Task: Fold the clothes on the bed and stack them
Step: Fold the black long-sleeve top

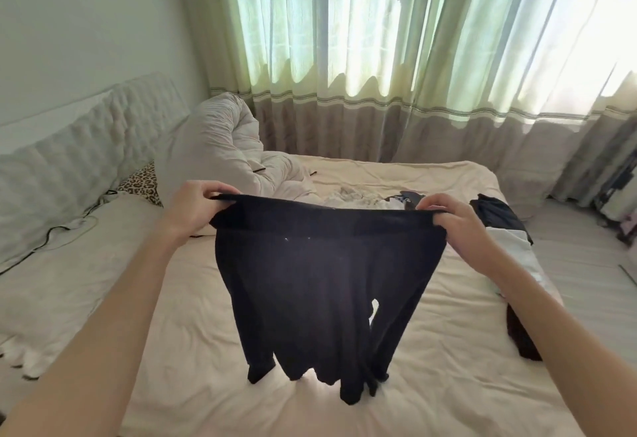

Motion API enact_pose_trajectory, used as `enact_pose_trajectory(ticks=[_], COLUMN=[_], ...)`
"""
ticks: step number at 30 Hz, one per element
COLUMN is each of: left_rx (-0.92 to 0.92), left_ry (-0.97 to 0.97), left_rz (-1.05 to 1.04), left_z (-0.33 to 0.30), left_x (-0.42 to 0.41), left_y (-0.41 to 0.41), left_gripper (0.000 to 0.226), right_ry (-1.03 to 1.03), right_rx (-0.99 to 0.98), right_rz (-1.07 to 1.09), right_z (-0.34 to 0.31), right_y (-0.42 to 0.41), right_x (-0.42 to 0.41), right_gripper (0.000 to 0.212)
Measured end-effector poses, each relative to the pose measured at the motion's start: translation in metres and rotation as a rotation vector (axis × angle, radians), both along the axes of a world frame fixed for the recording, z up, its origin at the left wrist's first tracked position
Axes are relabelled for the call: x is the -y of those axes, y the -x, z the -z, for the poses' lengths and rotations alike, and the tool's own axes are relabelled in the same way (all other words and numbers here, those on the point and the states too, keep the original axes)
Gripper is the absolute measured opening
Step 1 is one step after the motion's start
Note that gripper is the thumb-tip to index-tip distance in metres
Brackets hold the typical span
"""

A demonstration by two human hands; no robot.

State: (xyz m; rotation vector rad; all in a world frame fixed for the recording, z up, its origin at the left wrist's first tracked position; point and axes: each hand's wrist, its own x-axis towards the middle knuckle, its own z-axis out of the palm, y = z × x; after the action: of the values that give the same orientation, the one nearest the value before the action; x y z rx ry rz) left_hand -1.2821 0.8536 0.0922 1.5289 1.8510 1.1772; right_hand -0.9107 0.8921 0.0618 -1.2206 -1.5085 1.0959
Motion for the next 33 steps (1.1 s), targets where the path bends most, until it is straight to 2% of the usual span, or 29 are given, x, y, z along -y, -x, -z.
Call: enact_pose_trajectory(ticks=[3, 6, 8, 11, 14, 18, 21, 24, 26, 30, 33], left_rx=[-0.034, -0.108, -0.185, -0.074, -0.002, -0.037, -0.106, -0.362, -0.453, -0.333, -0.144], left_ry=[0.0, -0.057, -0.082, -0.036, -0.028, -0.039, 0.082, 0.21, 0.175, 0.055, -0.091], left_rz=[-0.016, -0.091, -0.116, -0.083, 0.009, 0.086, 0.171, 0.228, 0.17, -0.06, -0.167], left_z=[0.004, 0.01, 0.014, 0.02, 0.027, 0.025, 0.023, 0.035, 0.049, 0.069, 0.073], left_x=[0.0, 0.001, 0.001, 0.006, 0.015, 0.03, 0.045, 0.063, 0.074, 0.095, 0.113], left_y=[-0.002, -0.003, 0.003, 0.007, -0.002, -0.018, -0.028, -0.033, -0.034, -0.035, -0.038], left_gripper=[0.012, 0.012, 0.019, 0.031, 0.034, 0.018, 0.018, 0.014, 0.009, 0.013, 0.015], right_ry=[-0.042, -0.026, 0.003, 0.016, -0.123, -0.285, -0.295, -0.184, -0.118, -0.1, -0.096], right_rx=[0.321, 0.479, 0.479, 0.488, 0.537, 0.429, 0.344, 0.226, 0.228, 0.319, 0.373], right_rz=[-0.126, -0.209, -0.215, -0.206, -0.005, 0.266, 0.397, 0.435, 0.432, 0.449, 0.454], right_z=[0.004, 0.01, 0.01, 0.011, 0.008, -0.001, 0.006, 0.022, 0.035, 0.044, 0.041], right_y=[0.001, -0.002, -0.006, -0.013, -0.017, -0.024, -0.026, -0.028, -0.032, -0.04, -0.045], right_x=[0.007, 0.014, 0.016, 0.016, 0.013, 0.009, 0.009, 0.015, 0.021, 0.04, 0.063], right_gripper=[0.024, 0.01, 0.011, 0.028, 0.022, 0.021, 0.026, 0.022, 0.029, 0.044, 0.053])
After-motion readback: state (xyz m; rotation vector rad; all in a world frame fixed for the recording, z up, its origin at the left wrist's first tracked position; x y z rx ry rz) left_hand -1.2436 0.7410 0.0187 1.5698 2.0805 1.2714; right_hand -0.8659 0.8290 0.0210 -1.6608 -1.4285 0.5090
